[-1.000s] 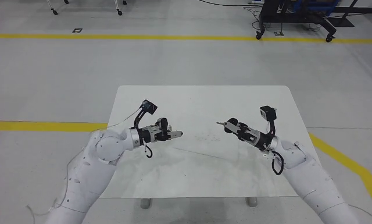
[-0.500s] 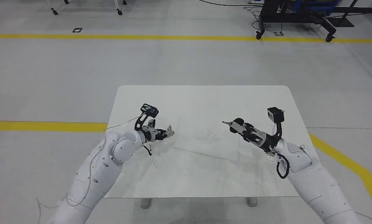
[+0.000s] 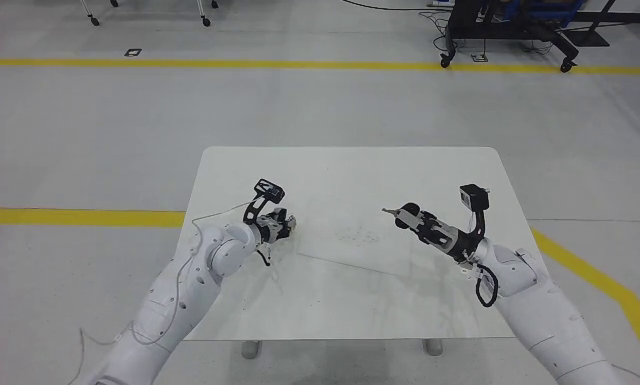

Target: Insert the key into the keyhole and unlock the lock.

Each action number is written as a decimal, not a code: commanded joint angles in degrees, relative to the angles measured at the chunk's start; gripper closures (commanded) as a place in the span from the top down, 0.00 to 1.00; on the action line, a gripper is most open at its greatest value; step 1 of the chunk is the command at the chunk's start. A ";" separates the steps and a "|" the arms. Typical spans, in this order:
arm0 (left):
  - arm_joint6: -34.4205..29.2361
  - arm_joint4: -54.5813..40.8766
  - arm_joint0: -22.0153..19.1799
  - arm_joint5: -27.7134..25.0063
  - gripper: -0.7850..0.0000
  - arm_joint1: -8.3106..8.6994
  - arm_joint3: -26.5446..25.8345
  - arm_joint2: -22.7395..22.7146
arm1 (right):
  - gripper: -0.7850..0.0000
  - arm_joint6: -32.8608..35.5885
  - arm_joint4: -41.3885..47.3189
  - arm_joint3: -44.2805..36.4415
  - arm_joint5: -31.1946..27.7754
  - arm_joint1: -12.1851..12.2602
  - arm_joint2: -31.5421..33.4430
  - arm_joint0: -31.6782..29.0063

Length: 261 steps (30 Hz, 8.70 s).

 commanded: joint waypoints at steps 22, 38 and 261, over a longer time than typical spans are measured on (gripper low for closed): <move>4.46 -7.76 1.34 -4.12 0.00 -0.75 0.41 -3.17 | 0.00 0.00 0.00 0.00 0.00 0.00 0.00 0.00; 4.03 0.05 3.62 -2.27 0.00 0.04 -4.83 -4.29 | 0.00 0.00 0.00 0.00 0.00 0.00 0.00 0.00; -33.48 -94.72 -20.96 23.37 0.00 -17.42 38.73 1.18 | 0.00 -9.40 -13.61 -9.00 18.75 -3.03 -3.50 0.58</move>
